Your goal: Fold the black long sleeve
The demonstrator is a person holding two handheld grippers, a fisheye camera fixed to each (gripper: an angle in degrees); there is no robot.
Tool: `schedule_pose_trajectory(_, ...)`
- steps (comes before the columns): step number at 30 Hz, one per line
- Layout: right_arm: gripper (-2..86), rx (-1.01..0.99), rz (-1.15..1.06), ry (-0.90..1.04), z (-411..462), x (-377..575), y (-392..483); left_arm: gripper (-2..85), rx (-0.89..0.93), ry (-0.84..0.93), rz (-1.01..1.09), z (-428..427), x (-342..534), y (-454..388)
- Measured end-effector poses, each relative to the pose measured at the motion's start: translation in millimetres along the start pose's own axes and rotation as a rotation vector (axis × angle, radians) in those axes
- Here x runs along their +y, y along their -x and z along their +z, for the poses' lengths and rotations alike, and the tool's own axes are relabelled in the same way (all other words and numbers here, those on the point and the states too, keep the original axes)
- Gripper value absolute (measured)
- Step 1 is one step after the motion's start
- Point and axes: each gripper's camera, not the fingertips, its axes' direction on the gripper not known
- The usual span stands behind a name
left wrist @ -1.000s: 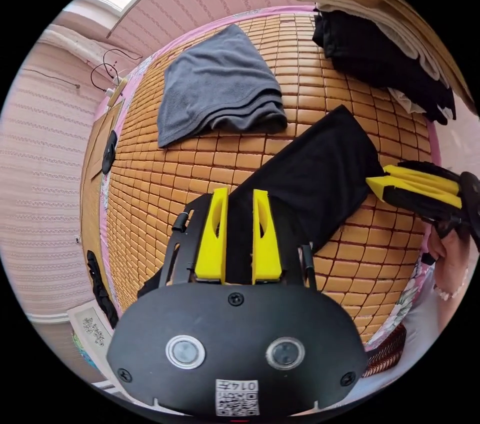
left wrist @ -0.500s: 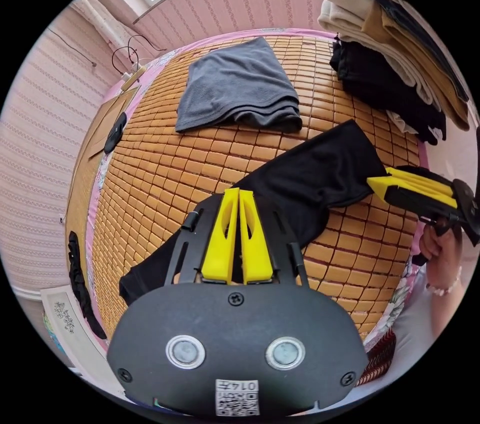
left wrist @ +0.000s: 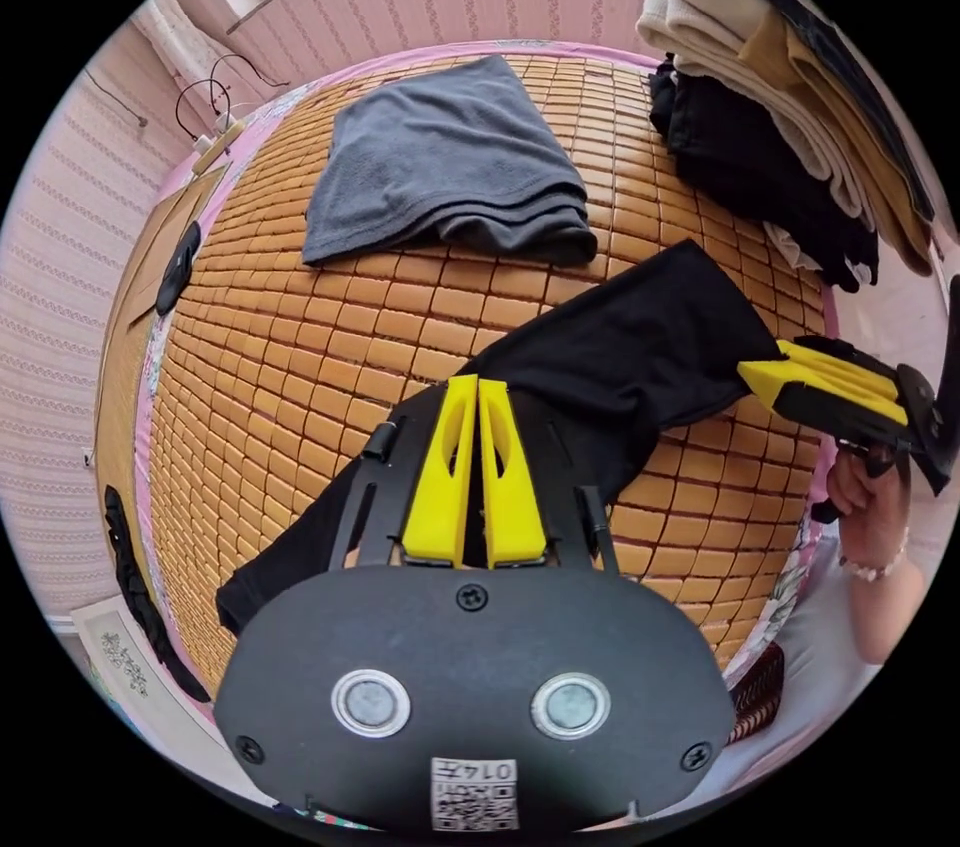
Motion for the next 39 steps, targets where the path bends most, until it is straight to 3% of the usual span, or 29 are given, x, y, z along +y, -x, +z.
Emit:
schedule_pose_trajectory(4,0.8,-0.107,-0.157,-0.081,-14,-3,38,-1.0,0.015,-0.123,-0.125,-33,61,36)
schedule_pose_trajectory(10,0.8,-0.587,-0.468,-0.169,-54,-10,141,-1.0,-0.005,-0.331,-0.322,-127,254,94)
schedule_pose_trajectory(12,0.7,-0.786,-0.670,-0.100,-68,-5,219,-1.0,-0.013,-0.410,-0.405,-157,349,98)
schedule_pose_trajectory(16,0.7,-0.975,-0.965,0.130,-62,43,339,-0.9,0.005,-0.472,-0.561,-165,490,90)
schedule_pose_trajectory(19,0.6,-0.920,-1.136,0.399,-31,106,415,-0.6,-0.026,-0.433,-0.705,-139,595,77)
schedule_pose_trajectory(21,0.6,-0.758,-1.278,0.543,-13,158,458,-0.1,-0.013,-0.377,-0.843,-115,672,68)
schedule_pose_trajectory(27,0.8,-0.375,-1.599,0.606,-16,257,523,0.3,0.043,-0.349,-0.950,-93,792,17)
schedule_pose_trajectory(34,3.0,-0.163,-1.601,0.512,-31,281,568,1.7,0.033,-0.329,-0.874,-82,814,-20)
schedule_pose_trajectory(39,12.6,-0.318,-1.537,0.634,-59,269,581,6.1,0.100,-0.322,-0.758,-53,796,-30)
